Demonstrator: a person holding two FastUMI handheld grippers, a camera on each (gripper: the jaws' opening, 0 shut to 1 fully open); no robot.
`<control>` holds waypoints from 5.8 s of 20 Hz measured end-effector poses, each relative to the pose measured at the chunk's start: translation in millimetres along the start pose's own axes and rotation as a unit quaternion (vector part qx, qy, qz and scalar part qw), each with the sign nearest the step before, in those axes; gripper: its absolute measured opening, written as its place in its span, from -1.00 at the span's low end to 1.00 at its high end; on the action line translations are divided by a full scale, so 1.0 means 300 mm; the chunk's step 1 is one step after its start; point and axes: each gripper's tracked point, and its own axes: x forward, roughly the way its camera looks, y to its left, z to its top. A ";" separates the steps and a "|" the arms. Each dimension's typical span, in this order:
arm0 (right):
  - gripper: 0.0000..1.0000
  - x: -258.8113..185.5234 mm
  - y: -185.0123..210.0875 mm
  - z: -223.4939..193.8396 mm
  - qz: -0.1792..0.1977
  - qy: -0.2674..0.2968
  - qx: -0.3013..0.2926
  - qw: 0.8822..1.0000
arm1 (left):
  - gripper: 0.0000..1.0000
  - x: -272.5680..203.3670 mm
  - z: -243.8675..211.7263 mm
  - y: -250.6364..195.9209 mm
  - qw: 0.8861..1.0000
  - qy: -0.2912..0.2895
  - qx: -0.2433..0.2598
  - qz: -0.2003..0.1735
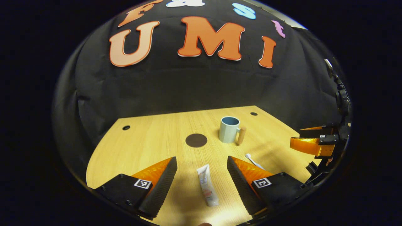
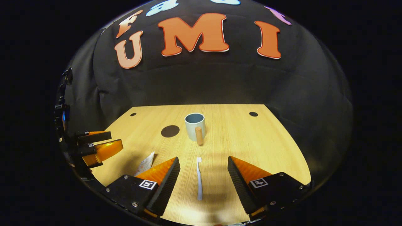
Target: Put the toothbrush and toothpaste on the desktop into the cup, then pick up the cup and place it on the coaster on the desktop.
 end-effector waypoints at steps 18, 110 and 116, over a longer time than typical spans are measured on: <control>0.42 0.104 0.048 -0.084 0.040 0.198 -0.051 0.978 | 0.92 0.247 -0.300 -0.049 0.976 0.206 -0.051 -0.043; -0.87 0.611 -0.042 0.748 0.043 -0.108 0.024 0.993 | -0.67 0.028 0.011 0.107 0.993 -0.009 -0.115 -0.029; -0.86 0.615 -0.066 0.655 0.047 -0.084 0.059 0.994 | -0.68 0.069 0.168 0.141 0.992 -0.049 -0.118 -0.016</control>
